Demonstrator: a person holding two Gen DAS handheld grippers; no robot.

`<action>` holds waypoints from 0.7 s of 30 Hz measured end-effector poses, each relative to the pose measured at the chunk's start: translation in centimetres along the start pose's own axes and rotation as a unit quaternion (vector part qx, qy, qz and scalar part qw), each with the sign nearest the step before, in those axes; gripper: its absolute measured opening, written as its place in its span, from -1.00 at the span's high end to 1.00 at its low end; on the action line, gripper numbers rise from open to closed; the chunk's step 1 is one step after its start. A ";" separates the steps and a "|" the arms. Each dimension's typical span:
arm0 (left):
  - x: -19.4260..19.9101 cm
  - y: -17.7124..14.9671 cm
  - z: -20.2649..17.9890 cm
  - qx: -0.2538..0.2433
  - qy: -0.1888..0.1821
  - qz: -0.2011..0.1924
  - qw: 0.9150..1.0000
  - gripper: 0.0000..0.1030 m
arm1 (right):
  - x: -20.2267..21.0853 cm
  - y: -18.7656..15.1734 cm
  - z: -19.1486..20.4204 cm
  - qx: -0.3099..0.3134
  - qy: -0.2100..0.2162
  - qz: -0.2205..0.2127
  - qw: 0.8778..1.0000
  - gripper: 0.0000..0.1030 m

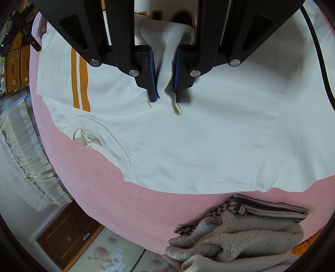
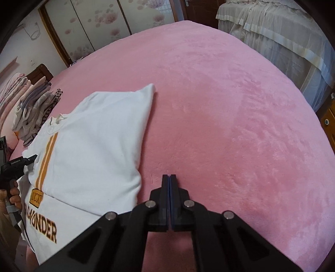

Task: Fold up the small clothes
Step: 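Lower the cuff onto the shirt front and open the left gripper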

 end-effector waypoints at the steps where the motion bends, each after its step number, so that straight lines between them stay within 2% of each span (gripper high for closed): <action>1: 0.0 0.0 0.0 -0.001 0.001 0.000 1.000 0.72 | 0.4 0.2 0.5 -0.001 0.010 -0.006 1.000 1.00; 6: 0.3 0.1 -0.3 -0.008 0.003 0.001 1.000 0.72 | 0.8 0.8 3.2 0.026 0.031 -0.014 0.999 1.00; 12: 1.5 0.8 -1.3 -0.081 0.023 -0.010 0.996 0.68 | 0.5 0.2 5.5 0.058 0.033 -0.003 0.998 1.00; 18: 2.9 1.4 0.4 -0.111 0.060 -0.007 0.992 0.53 | -0.3 -1.1 6.2 0.076 0.023 0.020 0.997 1.00; 21: 3.7 1.2 1.7 -0.121 0.085 -0.003 0.989 0.53 | -1.0 -2.0 6.0 0.074 0.008 0.038 0.996 0.99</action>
Point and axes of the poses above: each gripper's, at about its wrist camera, not at the fingertips, and x roughly against the way its jaws point, z to its left, y to its top, the point moved 2 cm from there along -x, roughly the way its jaws point, and after that the axes turned 14 degrees about -z, right-handed, at the moved point
